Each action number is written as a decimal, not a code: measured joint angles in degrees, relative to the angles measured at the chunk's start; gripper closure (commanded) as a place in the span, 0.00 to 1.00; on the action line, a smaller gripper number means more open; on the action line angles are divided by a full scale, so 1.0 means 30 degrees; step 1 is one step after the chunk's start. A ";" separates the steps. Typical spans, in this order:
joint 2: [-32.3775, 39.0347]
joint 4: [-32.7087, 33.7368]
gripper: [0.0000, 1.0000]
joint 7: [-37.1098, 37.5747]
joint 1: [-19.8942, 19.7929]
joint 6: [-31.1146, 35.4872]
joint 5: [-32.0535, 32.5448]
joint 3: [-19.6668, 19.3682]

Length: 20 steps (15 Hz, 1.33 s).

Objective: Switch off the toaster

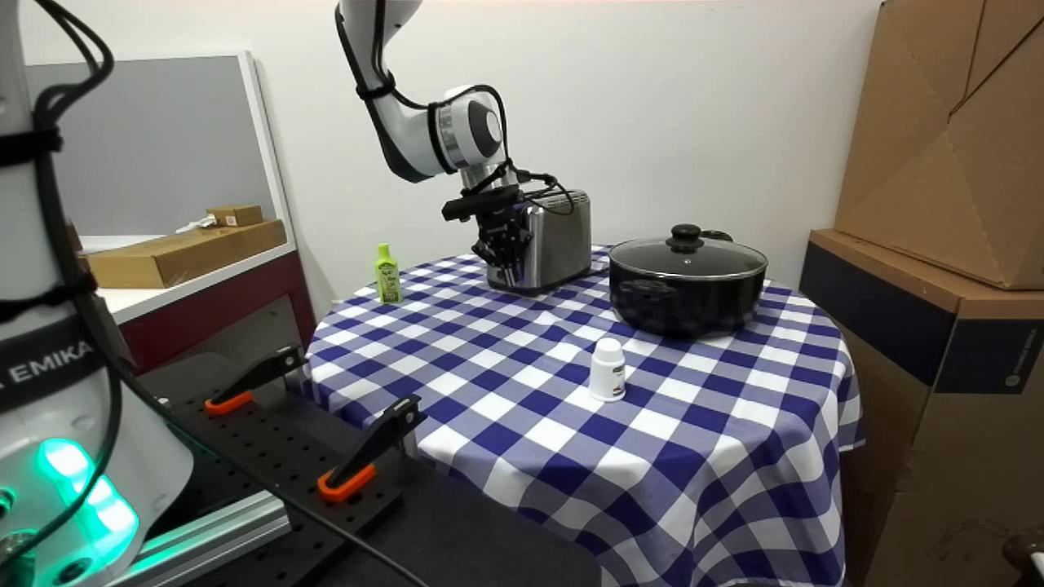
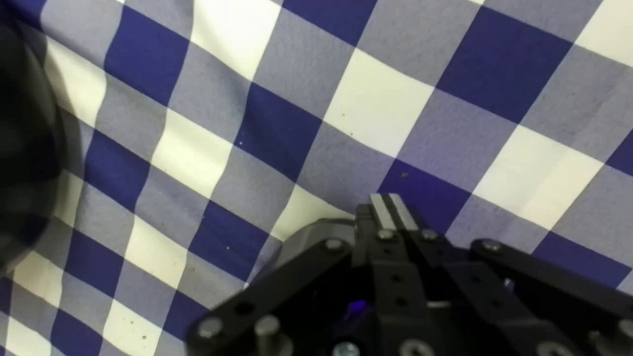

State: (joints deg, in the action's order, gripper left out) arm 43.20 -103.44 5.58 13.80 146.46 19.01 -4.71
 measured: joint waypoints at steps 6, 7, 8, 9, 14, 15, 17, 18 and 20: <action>0.0082 -0.0007 1.00 0.0413 0.0385 0.0259 0.0267 -0.0336; 0.0095 -0.0003 1.00 0.0413 0.0384 0.0206 0.0239 -0.0323; 0.0109 -0.0002 1.00 0.0412 0.0381 0.0144 0.0216 -0.0289; 0.0120 -0.0001 1.00 0.0412 0.0368 0.0069 0.0187 -0.0240; 0.0130 0.0066 1.00 0.0386 0.0164 -0.0398 0.0073 0.0211; 0.0131 0.0091 1.00 0.0385 0.0127 -0.0427 0.0071 0.0273; 0.0169 0.0169 1.00 0.0379 0.0081 -0.0430 0.0071 0.0332; 0.0205 0.0232 1.00 0.0379 0.0072 -0.0430 0.0071 0.0335; 0.0272 0.0331 1.00 0.0379 0.0056 -0.0427 0.0071 0.0335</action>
State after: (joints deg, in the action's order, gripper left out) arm 44.01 -102.45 6.72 13.97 145.18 19.23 -3.71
